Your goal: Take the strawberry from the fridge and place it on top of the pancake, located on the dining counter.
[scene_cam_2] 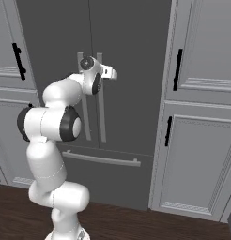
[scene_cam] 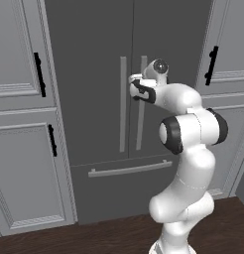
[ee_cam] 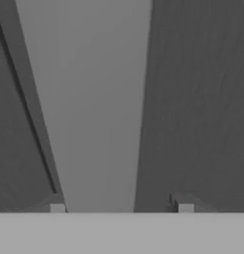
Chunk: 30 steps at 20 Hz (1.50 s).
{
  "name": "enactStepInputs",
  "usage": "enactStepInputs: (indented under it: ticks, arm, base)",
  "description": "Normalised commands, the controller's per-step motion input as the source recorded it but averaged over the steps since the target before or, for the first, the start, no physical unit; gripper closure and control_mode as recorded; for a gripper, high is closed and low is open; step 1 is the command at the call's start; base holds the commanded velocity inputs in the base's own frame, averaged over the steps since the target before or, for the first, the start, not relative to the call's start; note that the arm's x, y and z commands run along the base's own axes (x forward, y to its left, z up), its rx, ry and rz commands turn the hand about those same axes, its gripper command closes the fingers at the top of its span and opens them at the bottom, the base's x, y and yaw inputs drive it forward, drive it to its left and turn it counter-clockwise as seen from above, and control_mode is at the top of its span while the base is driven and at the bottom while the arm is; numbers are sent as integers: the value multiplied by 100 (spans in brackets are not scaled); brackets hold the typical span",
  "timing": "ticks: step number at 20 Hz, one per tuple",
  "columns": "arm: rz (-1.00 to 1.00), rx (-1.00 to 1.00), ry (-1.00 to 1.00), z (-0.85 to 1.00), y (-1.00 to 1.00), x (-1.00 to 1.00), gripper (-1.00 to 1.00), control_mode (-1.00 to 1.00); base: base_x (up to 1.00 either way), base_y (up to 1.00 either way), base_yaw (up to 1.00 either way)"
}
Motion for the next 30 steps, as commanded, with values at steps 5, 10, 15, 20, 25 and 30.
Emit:
enactStepInputs:
  ticks: [5, 10, 15, 20, 25, 30]
  arm:
    - [0, 0, 0, 0, 0, -3, 100, -100]
    - [0, 0, 1, 0, -18, -69, 100, -100]
    - [0, 3, 1, 0, -54, -99, 100, -100]
    - [0, 11, 1, 0, -85, -98, 100, -100]
    - [0, 18, 7, 1, -100, -77, 100, -100]
    - [0, 20, 9, 5, -100, -77, 100, -100]
  base:
    - [0, 0, 0]
    - [0, 0, 0]
    - [0, 0, 0]
    - [0, 0, 0]
    - [0, 0, 0]
    - [0, 0, 0]
